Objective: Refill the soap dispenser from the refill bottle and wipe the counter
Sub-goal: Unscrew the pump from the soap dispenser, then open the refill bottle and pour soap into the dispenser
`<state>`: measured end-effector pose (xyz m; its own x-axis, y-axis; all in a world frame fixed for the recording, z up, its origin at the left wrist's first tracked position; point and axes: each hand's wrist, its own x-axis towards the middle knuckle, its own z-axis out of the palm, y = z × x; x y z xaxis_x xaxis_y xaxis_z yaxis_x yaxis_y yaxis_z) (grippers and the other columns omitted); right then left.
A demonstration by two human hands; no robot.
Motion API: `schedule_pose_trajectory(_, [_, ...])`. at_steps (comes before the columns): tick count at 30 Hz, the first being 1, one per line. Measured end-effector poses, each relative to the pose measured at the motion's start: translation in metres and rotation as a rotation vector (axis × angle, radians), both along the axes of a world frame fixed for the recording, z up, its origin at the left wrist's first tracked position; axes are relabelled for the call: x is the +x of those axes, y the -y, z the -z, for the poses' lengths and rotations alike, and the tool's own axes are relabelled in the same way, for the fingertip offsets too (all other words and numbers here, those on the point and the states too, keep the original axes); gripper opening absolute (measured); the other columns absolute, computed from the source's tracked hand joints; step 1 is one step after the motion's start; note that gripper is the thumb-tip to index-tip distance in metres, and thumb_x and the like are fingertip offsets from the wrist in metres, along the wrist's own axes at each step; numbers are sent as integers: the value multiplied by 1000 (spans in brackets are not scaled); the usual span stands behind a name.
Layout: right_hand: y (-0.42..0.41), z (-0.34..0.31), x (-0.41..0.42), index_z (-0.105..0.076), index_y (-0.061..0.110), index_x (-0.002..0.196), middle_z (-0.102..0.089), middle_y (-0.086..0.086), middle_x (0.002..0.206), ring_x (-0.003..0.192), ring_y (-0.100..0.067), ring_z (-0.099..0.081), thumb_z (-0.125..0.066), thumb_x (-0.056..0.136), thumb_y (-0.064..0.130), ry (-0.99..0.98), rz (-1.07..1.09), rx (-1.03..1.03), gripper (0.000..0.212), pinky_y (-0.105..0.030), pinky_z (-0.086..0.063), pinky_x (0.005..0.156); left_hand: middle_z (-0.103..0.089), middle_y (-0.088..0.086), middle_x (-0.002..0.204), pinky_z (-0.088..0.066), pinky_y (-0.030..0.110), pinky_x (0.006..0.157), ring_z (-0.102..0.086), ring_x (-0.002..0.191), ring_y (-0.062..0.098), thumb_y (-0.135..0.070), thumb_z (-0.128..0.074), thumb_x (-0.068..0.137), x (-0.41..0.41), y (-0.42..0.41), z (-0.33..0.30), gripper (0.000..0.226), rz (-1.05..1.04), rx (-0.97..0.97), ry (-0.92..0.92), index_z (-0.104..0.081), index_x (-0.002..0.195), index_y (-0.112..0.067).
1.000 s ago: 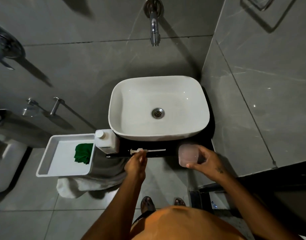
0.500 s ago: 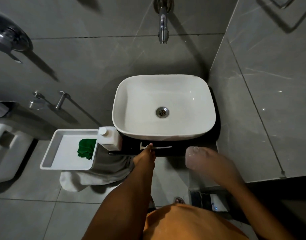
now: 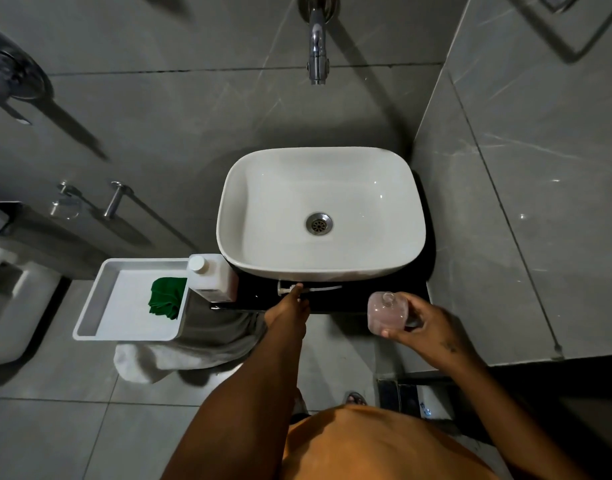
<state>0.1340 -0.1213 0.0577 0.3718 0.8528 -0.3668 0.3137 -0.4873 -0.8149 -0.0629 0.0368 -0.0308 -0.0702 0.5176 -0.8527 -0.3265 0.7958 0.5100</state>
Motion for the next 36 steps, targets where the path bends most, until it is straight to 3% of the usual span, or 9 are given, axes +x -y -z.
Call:
schedule_pose_trajectory(4, [-4,8,4,-61,9,130,-64,-1,111,89,-4,-58,-89,71,1,3,-2,16,66,6,-42,62,-77,13,95,-64,33,63,-79,70,23,-25,-93,75,-2,2,-8,44,-58,-57,-3,-66,95,4])
schedule_pose_trajectory(8, [-7,31,12,-63,9,127,-68,-10,118,98,-18,-66,-92,66,4,35,63,35,68,-1,-49,70,-72,16,80,-61,31,48,-73,60,26,-14,-90,78,1,18,-3,33,7,-10,-62,-66,86,6])
schedule_pose_trajectory(10, [-9,41,15,-62,8,127,-68,-14,121,106,-26,-68,-93,64,3,24,92,38,70,-18,-58,85,-73,18,80,-60,29,51,-73,57,23,-2,-82,84,7,31,2,16,189,127,-86,-69,94,2])
schedule_pose_trajectory(13, [-12,51,19,-60,11,129,-67,-13,125,113,-29,-66,-93,63,4,-8,116,40,74,-48,-56,98,-76,6,90,-61,30,75,-75,78,16,9,-78,83,29,46,2,28,566,448,-105,-72,101,-11])
schedule_pose_trajectory(18, [-19,66,28,-61,20,131,-68,1,120,107,-16,-64,-94,64,12,59,145,42,75,-4,-48,82,-78,-26,92,-57,17,88,-73,93,-6,9,-75,84,66,42,-9,54,903,783,-72,-78,91,-45])
schedule_pose_trajectory(23, [-24,73,30,-44,7,149,-53,-14,145,132,-30,-54,-74,77,-14,14,237,46,81,-48,-48,109,-80,-8,104,-58,41,102,-75,104,12,8,-74,83,88,44,3,39,919,817,-152,-82,110,-19])
schedule_pose_trajectory(27, [-27,80,33,-37,10,153,-49,-14,150,137,-29,-49,-66,81,-15,46,277,-9,81,-41,-41,115,-79,-12,101,-58,41,102,-75,99,4,5,-76,83,101,48,9,34,900,769,-200,-80,112,-14])
schedule_pose_trajectory(30, [-29,83,35,-39,13,152,-51,-11,149,135,-27,-51,-65,83,-12,103,281,-44,78,-32,-40,113,-80,4,109,-57,45,103,-75,105,16,4,-77,84,105,48,13,33,882,741,-209,-79,114,-8])
schedule_pose_trajectory(36, [-33,88,40,-37,19,153,-50,-10,150,135,-28,-50,-62,86,-9,117,285,-97,77,-40,-41,115,-80,9,109,-57,47,103,-75,106,23,6,-77,84,110,50,14,31,853,718,-198,-79,113,-5])
